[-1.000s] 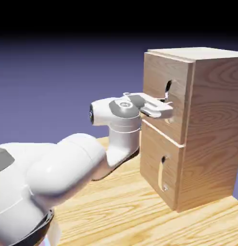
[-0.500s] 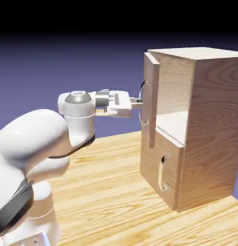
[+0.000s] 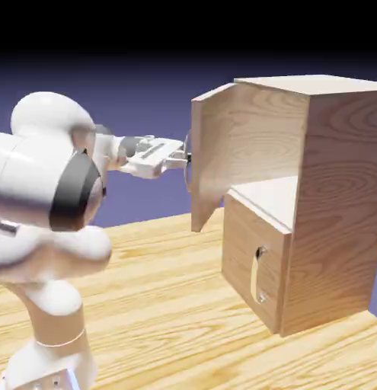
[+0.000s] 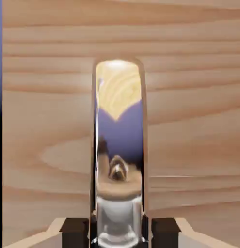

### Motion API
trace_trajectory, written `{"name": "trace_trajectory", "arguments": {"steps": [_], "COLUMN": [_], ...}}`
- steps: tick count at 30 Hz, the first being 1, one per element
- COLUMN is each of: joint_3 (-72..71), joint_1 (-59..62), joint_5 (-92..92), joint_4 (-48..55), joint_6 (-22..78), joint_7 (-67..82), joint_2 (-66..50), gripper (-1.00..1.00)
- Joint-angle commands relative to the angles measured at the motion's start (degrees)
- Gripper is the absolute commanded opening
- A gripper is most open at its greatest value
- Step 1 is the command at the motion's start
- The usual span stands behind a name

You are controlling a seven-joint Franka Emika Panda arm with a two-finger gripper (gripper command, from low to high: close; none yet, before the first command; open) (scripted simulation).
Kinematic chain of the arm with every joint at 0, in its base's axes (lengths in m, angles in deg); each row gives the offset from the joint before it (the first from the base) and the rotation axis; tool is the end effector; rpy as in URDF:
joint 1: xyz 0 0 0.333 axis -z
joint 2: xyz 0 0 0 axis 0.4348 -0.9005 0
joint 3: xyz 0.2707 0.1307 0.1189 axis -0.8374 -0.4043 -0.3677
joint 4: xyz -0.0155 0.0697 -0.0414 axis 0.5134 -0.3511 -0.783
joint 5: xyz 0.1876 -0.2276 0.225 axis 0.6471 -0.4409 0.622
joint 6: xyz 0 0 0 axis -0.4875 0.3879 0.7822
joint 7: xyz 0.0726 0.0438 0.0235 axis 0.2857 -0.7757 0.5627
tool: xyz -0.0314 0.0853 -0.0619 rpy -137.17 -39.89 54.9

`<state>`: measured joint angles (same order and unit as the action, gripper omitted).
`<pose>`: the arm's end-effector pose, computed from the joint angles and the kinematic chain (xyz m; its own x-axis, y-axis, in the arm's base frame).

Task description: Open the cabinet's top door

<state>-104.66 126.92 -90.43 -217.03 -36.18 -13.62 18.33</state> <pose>0.2453 0.1220 0.4873 0.4942 0.5057 -0.7071 0.4945 0.5055 0.7071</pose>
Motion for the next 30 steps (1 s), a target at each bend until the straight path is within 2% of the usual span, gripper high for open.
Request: {"name": "trace_trajectory", "arguments": {"steps": [1,15,29,30], "joint_3": [-0.5,-4.0,-2.5,-2.5], "joint_1": [-0.6,-3.8,-1.5,-1.5], "joint_5": [2.0,27.0,43.5,43.5], "joint_4": [1.2,24.0,52.4,52.4], "joint_6": [1.2,14.2,25.6,25.6], "joint_7": [-1.2,-14.8,-19.3,-19.3], "joint_2": [2.1,31.1,56.5,56.5], "gripper": [-1.0,-1.0,-1.0,1.0]}}
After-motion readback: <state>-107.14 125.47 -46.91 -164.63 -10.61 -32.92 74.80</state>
